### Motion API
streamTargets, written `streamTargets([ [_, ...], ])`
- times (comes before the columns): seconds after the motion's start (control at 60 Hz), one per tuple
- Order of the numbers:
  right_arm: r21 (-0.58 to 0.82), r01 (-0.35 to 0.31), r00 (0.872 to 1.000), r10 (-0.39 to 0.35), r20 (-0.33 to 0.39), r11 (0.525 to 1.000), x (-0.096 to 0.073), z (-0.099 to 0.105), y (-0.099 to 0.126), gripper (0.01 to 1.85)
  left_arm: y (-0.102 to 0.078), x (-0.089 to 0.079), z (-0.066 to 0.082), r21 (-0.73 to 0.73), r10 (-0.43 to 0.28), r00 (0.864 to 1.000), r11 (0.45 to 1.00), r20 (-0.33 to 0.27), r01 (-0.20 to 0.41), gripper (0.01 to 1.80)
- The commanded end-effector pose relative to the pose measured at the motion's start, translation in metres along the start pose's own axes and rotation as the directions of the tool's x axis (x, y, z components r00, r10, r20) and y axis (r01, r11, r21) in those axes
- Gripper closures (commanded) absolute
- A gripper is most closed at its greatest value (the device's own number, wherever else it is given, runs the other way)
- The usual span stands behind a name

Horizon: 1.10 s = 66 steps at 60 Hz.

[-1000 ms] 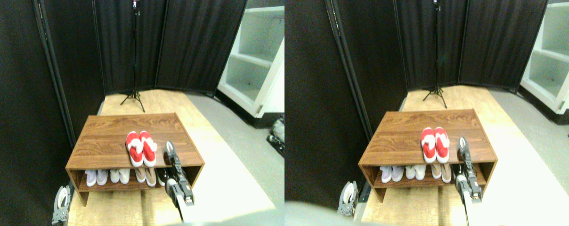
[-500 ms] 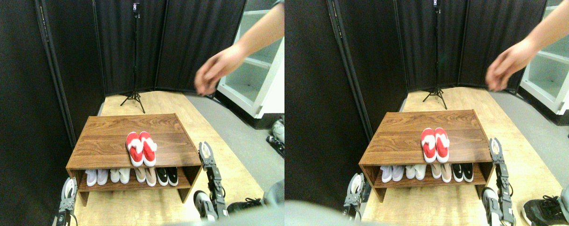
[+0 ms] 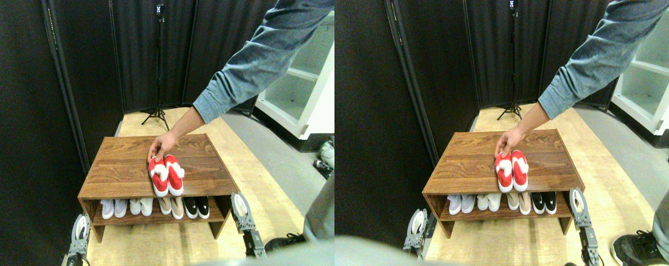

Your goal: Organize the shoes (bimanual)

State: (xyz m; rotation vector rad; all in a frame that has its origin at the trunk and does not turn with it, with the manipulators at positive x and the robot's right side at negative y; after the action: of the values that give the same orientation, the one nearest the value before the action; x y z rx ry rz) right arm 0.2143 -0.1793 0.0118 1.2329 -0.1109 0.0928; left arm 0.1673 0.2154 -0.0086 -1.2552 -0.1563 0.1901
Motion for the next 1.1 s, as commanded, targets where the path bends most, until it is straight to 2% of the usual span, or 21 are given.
streamTargets([
  [0.017,-0.001,-0.063,0.998,0.063,-0.028,0.998,-0.002,-0.007,0.012,1.85,-0.012,-0.002,0.003,0.012,-0.064,0.998,0.998,0.014,0.064,1.8],
  [0.067,-0.015,-0.075,0.996,0.074,-0.043,0.997,-0.004,-0.01,0.012,1.85,-0.012,-0.002,0.003,0.012,-0.063,0.998,0.998,0.016,0.063,1.8],
  [0.25,0.02,-0.042,0.997,0.043,-0.063,0.999,-0.007,-0.019,0.014,1.85,-0.012,-0.004,0.005,0.009,-0.072,0.997,0.997,0.008,0.071,1.8],
  [0.55,0.016,-0.055,0.994,0.056,-0.096,0.998,-0.005,-0.021,0.013,1.85,-0.012,-0.008,0.006,0.012,-0.076,0.997,0.997,0.017,0.075,1.8],
  [1.1,0.009,-0.055,0.994,0.056,-0.097,0.998,0.0,-0.018,0.012,1.85,-0.014,-0.005,0.006,0.005,-0.078,0.997,0.997,0.002,0.078,1.8],
])
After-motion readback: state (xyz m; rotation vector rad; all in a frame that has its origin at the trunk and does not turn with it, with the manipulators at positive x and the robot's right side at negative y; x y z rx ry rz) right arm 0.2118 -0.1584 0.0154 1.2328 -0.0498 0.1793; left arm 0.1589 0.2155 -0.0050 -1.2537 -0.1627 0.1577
